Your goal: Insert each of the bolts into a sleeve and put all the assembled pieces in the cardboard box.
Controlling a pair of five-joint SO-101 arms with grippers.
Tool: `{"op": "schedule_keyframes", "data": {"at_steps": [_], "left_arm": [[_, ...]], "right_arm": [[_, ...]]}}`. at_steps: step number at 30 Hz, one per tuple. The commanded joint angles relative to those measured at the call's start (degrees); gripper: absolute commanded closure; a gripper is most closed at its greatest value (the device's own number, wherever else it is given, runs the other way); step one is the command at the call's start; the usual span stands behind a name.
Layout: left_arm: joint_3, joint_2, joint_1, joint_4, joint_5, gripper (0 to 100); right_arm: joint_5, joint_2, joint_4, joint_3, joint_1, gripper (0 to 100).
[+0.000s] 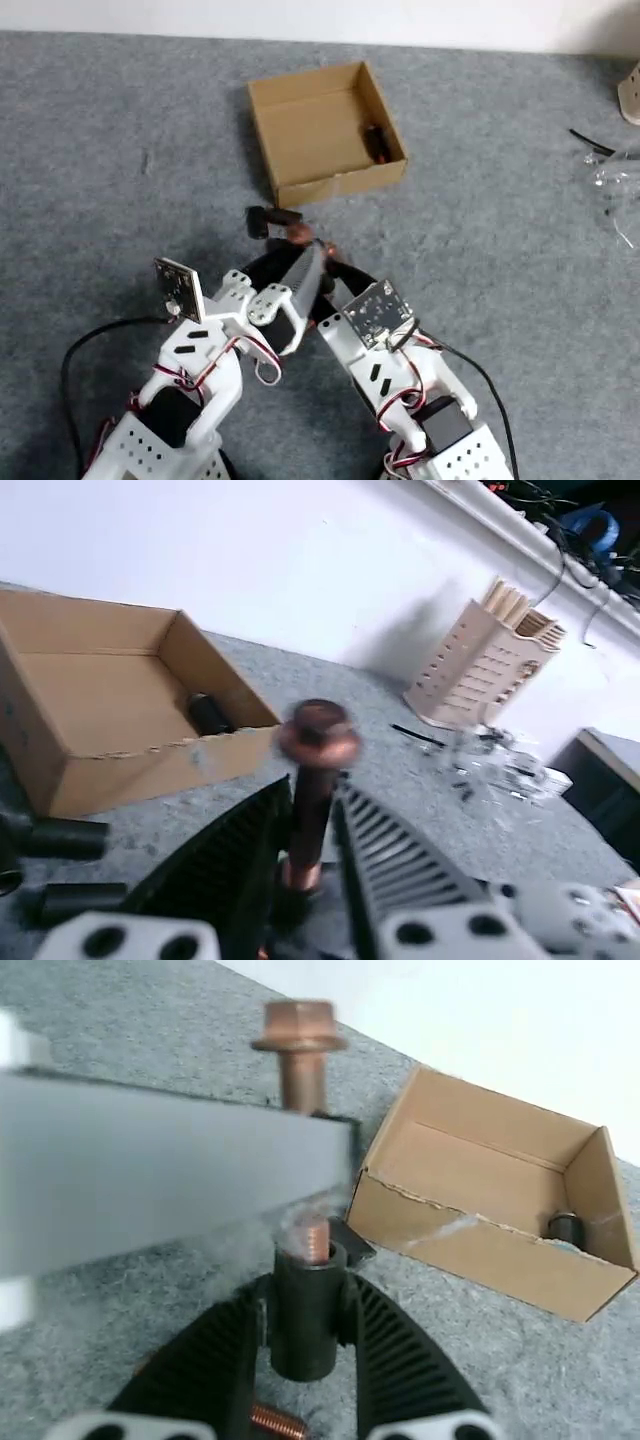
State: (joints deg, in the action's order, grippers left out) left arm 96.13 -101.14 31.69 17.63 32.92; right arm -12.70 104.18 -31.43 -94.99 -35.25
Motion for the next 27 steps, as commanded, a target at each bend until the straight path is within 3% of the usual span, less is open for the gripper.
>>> {"op": "schedule_keyframes", "data": {"at_steps": [1, 13, 19, 27], "left_arm": [[1.2, 0.1, 0.2, 0.1, 0.0, 78], [1.2, -0.2, 0.0, 0.2, -0.4, 82], [0.0, 0.1, -7.5, -0.1, -0.1, 82], [0.0, -0.3, -8.4, -0.1, 0.0, 82]], "right_arm": [[0.2, 1.2, 2.5, 3.3, 0.7, 99.4], [0.2, 1.2, 2.5, 3.4, 0.8, 99.4], [0.5, 1.2, 2.5, 3.6, 4.4, 99.4], [0.5, 1.2, 2.5, 3.3, 4.3, 99.4]]}}
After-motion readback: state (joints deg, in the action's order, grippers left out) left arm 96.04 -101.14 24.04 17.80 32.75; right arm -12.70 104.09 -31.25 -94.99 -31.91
